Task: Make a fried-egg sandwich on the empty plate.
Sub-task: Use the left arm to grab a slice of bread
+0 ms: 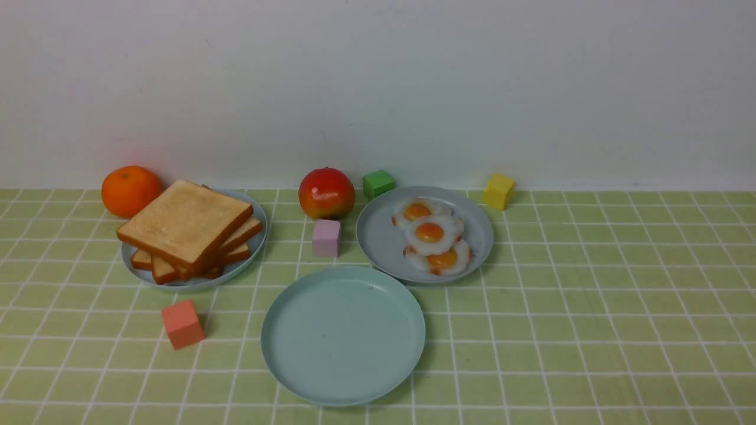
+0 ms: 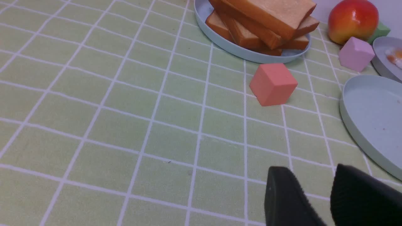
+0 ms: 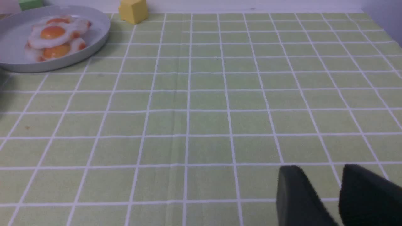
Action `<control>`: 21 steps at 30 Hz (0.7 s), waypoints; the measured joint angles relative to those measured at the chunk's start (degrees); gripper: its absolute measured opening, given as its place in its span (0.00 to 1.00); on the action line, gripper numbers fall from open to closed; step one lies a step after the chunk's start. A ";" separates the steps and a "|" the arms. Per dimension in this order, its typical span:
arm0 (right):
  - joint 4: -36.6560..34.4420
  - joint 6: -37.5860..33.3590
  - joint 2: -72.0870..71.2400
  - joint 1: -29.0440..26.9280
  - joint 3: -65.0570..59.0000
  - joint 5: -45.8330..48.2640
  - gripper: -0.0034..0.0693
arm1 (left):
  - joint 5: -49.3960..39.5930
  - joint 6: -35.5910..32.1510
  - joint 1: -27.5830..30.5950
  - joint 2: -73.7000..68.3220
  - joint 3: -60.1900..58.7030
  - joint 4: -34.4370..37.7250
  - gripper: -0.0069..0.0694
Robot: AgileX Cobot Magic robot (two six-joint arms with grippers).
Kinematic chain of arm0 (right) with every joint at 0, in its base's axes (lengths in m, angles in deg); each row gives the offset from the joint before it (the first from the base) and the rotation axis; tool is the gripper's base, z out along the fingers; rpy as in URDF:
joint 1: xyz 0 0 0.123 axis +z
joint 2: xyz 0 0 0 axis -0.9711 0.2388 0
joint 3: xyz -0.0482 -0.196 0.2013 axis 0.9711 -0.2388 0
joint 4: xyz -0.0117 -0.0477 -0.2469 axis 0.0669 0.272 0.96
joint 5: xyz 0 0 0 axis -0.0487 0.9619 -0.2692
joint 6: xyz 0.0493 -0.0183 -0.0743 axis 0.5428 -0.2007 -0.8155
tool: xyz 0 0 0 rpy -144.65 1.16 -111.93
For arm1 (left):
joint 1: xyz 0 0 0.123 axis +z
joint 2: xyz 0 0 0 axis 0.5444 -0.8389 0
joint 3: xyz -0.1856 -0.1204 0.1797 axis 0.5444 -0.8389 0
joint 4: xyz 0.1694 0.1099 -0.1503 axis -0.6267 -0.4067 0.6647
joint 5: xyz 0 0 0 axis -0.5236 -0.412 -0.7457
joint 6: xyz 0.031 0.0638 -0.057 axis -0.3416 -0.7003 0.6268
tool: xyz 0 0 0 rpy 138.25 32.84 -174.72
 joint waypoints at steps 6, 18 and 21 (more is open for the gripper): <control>0.00 0.00 0.00 0.00 0.00 0.00 0.38 | 0.00 0.00 0.00 0.00 0.00 0.00 0.40; 0.00 0.00 0.00 0.00 0.00 0.00 0.38 | 14.11 8.96 0.00 0.00 0.00 13.58 0.40; 0.00 0.00 0.00 0.00 0.00 0.00 0.38 | 19.16 11.10 0.00 0.00 0.00 18.63 0.40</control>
